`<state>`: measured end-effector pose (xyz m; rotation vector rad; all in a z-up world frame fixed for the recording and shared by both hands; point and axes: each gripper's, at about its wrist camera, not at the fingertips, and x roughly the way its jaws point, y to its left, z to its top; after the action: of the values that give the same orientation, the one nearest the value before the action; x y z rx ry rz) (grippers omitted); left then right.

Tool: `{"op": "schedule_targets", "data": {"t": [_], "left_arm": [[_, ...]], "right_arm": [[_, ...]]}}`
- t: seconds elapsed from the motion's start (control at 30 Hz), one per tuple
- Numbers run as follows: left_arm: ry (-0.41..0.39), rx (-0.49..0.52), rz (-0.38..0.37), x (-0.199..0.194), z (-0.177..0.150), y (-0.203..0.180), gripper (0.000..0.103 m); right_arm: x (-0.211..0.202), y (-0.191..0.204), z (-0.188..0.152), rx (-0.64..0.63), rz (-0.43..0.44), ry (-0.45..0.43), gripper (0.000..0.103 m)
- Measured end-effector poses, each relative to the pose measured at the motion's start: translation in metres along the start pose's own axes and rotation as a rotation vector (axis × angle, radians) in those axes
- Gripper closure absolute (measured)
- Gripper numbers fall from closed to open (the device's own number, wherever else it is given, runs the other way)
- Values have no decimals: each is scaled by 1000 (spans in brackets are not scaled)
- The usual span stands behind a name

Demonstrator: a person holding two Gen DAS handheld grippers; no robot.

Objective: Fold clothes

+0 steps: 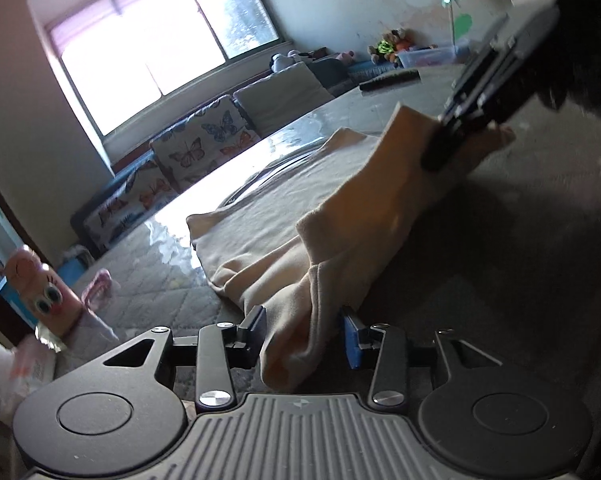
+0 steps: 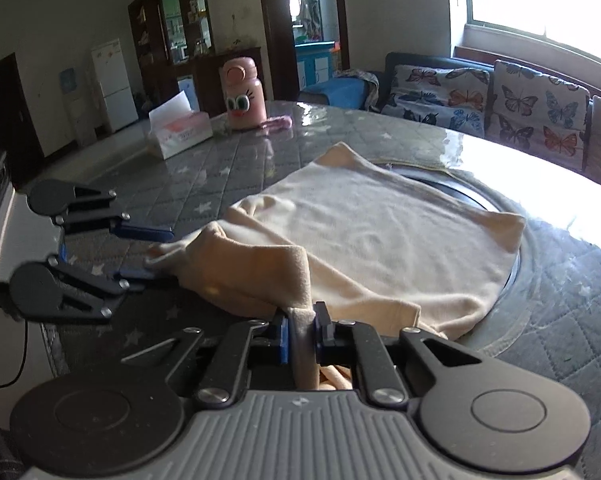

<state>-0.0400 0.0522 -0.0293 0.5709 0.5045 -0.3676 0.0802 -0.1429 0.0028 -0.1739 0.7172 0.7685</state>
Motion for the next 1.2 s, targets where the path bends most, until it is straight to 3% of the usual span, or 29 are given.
{"op": "schedule_targets", "data": {"t": [0.03,0.07,0.13,0.4,0.63,0.77,0.93,1.2], "left_arm": [[-5,7,3,1,0,-1,82],[-10,10,4,1,1,-1,88],[-27,-6,8,-3,3,1,93],[-99,-74,-27,-51,13,6,94],[-119,-189,-101,-115,12,3,94],[-135,-221,-98,-129,17,6,95],[-144,-270,-86,-107,32,27,96],[-90,-276,-44,-27,58,64,97]], "right_arm": [[0,1,0,0,-3,-3,93],[0,2,-1,-2,-7,-6,93],[-2,4,-1,2,-12,-25,94],[-37,13,-5,-1,-1,-86,94],[-86,34,-18,-16,69,-101,94],[-106,48,-20,-37,89,-115,94],[-101,43,-5,-50,76,-127,95],[-48,5,42,-59,17,-111,95]]}}
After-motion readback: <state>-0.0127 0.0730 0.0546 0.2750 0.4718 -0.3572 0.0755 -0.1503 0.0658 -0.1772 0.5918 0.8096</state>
